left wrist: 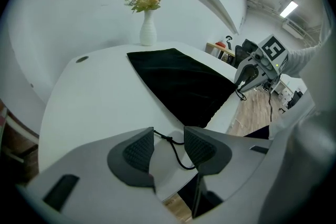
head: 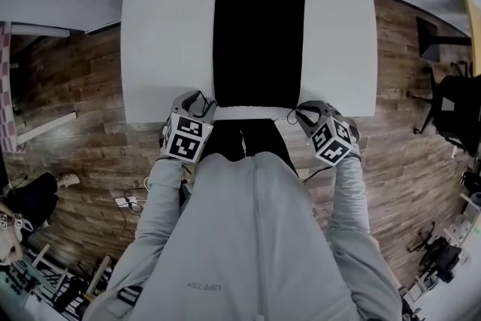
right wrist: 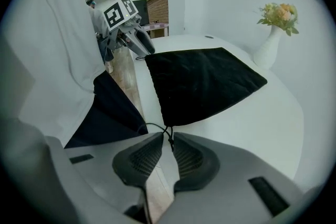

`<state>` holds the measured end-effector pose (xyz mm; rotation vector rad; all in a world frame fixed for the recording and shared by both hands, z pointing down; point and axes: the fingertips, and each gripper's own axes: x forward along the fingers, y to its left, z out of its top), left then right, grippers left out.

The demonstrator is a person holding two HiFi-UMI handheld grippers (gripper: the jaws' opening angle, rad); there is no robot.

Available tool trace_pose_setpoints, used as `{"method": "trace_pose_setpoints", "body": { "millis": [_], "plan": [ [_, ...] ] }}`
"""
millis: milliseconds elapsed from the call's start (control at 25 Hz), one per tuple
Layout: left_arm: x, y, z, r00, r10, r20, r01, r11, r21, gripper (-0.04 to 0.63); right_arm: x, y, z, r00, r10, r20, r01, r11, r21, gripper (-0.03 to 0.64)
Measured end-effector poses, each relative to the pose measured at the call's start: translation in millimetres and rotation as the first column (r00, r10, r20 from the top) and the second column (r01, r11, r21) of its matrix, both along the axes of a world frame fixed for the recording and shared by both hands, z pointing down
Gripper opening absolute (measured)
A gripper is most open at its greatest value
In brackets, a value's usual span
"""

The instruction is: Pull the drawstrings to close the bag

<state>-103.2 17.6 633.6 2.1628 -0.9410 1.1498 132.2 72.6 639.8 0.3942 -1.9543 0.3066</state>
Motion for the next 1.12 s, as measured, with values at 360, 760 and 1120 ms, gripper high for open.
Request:
{"method": "trace_pose_setpoints", "body": {
  "millis": [360, 760, 1120],
  "plan": [
    [-4, -3, 0, 0.996, -0.086, 0.04, 0.086, 0.996, -0.016, 0.125, 4, -5, 0, 0.995, 0.101, 0.014, -0.101, 0.995, -0.011, 0.035],
    [-5, 2, 0, 0.993, -0.116, 0.002, 0.117, 0.993, -0.016, 0.028, 7, -9, -2, 0.979, 0.203, 0.027, -0.204, 0.979, 0.014, 0.031],
    [-25, -25, -29, 0.983, -0.175, -0.048, 0.179, 0.981, 0.076, 0.025, 20, -38, -22, 0.938, 0.335, 0.096, -0.344, 0.933, 0.107, 0.029]
  ]
}}
